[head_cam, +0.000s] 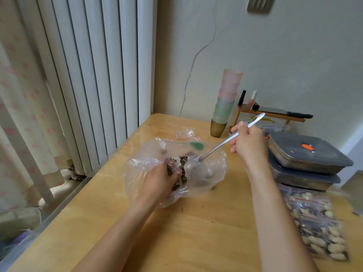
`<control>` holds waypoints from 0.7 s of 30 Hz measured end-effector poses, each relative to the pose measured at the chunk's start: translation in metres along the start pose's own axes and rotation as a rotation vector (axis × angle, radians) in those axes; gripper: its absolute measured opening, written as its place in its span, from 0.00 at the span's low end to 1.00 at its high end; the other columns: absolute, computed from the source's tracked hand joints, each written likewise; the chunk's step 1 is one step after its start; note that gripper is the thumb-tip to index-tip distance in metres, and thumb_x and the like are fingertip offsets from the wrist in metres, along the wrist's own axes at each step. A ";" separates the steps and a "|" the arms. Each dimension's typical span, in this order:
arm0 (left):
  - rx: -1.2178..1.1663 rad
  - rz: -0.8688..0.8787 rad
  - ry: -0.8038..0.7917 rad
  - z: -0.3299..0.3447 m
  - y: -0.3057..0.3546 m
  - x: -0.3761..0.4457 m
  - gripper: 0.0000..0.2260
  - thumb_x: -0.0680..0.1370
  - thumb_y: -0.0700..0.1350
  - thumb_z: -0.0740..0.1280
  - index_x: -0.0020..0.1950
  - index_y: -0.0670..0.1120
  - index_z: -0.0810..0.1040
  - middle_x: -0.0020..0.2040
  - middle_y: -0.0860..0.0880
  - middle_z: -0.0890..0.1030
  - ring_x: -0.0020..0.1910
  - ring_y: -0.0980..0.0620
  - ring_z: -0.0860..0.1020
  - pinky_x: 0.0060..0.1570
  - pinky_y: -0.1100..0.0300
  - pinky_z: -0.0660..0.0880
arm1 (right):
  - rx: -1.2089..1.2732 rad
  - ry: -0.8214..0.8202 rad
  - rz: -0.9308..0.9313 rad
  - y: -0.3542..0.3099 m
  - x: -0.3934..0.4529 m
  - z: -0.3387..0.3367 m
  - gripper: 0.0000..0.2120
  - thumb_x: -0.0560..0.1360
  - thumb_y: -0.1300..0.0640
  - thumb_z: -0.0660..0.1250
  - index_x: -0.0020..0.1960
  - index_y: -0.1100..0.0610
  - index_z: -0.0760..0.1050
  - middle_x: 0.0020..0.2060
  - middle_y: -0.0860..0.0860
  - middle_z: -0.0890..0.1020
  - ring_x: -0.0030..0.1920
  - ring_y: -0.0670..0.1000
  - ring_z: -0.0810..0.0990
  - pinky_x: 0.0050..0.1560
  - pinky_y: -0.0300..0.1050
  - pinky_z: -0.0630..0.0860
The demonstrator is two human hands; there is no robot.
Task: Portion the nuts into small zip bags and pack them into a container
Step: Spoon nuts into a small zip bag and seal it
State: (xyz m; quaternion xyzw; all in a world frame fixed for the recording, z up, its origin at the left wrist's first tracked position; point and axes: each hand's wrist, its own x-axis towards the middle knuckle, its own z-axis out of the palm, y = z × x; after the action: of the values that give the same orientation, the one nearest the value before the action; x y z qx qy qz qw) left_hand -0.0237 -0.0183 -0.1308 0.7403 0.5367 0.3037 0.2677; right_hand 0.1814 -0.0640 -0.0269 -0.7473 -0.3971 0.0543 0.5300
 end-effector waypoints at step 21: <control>-0.139 -0.080 -0.095 -0.003 0.002 0.002 0.11 0.79 0.58 0.67 0.40 0.56 0.72 0.42 0.54 0.80 0.46 0.50 0.78 0.39 0.59 0.69 | -0.067 -0.207 -0.624 -0.040 -0.033 0.009 0.14 0.87 0.53 0.58 0.52 0.56 0.80 0.35 0.42 0.79 0.32 0.35 0.79 0.35 0.31 0.74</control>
State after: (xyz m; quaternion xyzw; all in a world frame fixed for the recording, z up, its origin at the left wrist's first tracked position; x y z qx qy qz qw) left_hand -0.0242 -0.0166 -0.1264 0.7114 0.5305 0.2938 0.3553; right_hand 0.1336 -0.0741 -0.0086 -0.5971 -0.6602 -0.0481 0.4531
